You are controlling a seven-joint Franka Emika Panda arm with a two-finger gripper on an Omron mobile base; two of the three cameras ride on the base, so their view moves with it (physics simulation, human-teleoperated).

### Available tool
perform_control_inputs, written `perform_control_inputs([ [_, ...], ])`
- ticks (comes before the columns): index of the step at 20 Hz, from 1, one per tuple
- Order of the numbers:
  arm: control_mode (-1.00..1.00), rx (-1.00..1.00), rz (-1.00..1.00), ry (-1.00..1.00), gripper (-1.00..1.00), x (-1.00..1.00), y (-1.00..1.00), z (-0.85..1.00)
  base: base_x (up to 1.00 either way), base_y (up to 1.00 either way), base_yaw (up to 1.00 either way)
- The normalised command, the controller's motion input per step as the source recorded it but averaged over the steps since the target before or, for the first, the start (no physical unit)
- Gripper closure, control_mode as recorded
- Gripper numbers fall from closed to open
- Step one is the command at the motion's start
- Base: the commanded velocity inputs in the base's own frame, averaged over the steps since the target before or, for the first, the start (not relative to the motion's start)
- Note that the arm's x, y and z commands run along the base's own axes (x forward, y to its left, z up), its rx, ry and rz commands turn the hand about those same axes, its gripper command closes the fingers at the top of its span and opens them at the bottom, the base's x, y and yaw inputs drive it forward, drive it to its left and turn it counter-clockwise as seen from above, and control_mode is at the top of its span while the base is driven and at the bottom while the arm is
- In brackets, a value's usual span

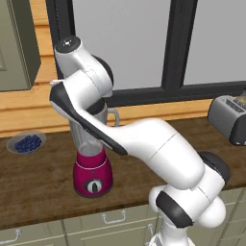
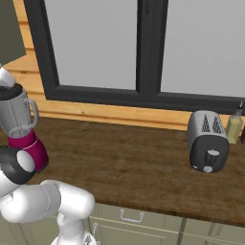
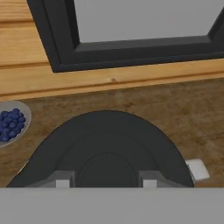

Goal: Close the lid blender by securely placing the lid on top.

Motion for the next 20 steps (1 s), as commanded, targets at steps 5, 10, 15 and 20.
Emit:
perform_control_inputs([
  [5,-1.00,0.00,0.00,0.00,-1.00,-0.15,0.00,-0.04,0.00,0.00,0.00],
  [10,-1.00,0.00,0.00,-0.01,-1.00,-0.06,0.00,0.00,0.00,0.00,0.00],
  [15,-1.00,0.00,0.00,-0.02,-1.00,-0.22,-0.05,0.01,0.00,0.00,0.00],
  [20,-1.00,0.18,0.00,-0.23,-1.00,-1.00,-0.93,-0.01,0.00,0.00,0.00],
])
